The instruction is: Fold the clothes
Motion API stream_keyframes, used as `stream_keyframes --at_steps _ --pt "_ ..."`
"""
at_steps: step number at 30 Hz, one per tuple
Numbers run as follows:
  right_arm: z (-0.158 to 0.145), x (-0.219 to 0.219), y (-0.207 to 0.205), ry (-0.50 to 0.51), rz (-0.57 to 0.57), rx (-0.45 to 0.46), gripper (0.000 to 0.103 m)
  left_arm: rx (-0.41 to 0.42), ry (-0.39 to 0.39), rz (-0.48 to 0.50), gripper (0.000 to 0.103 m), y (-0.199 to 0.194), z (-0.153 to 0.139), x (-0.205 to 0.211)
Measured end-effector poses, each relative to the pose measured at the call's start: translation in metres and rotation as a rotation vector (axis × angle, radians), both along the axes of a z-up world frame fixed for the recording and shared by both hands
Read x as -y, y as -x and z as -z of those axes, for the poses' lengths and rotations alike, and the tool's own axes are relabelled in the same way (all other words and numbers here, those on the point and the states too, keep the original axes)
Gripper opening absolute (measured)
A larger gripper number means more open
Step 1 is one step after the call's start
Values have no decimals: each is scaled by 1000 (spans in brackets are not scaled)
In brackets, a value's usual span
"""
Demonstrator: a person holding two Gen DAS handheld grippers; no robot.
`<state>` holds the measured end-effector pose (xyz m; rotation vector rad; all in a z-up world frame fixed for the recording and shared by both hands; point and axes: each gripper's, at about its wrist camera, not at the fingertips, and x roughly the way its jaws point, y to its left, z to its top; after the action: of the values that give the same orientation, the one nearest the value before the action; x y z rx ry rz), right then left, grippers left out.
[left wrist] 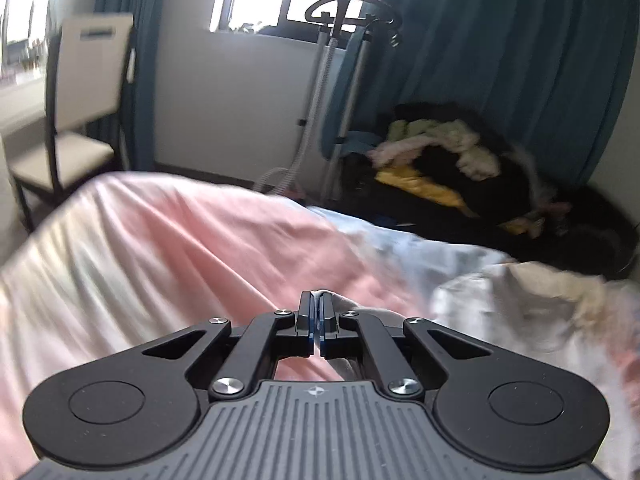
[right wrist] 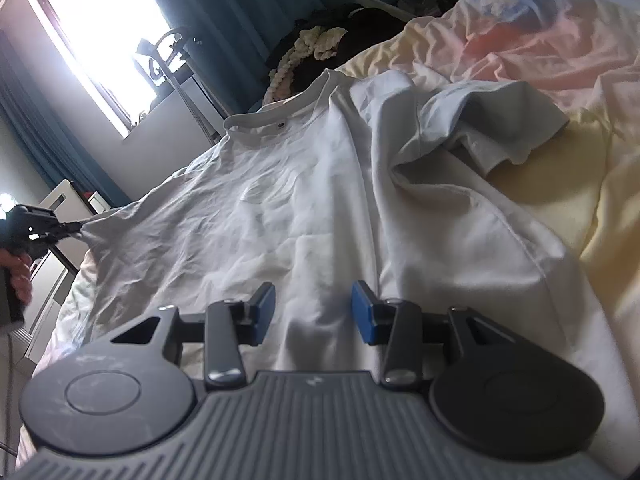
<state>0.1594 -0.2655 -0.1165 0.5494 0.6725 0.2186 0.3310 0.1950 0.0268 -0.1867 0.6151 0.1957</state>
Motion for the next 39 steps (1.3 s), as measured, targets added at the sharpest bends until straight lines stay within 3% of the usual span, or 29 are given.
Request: stream_keyframes --at_steps 6,13,16,18,20,24,29,36,39 --pt "2 2 -3 -6 3 -3 44 -84 -94 -49 3 -25 31 -4" --pt "3 0 -7 31 -13 10 44 -77 -46 -46 6 -13 77 1" --pt "1 -3 -6 60 -23 24 44 -76 -44 -43 17 1 77 6" --pt "-2 -3 -4 66 -24 37 44 -71 -45 -38 44 12 74 9" --pt "-7 -3 -1 75 -23 56 44 -55 -28 1 54 28 67 14" --pt "-18 -3 8 99 -18 94 44 -6 -16 90 54 70 50 30" --pt "-32 -4 18 129 -12 141 44 70 58 188 57 124 30 63" --pt "-51 -3 32 167 -1 204 44 141 37 285 61 173 26 120" --pt "-52 15 26 119 51 178 44 171 27 326 63 193 24 145"
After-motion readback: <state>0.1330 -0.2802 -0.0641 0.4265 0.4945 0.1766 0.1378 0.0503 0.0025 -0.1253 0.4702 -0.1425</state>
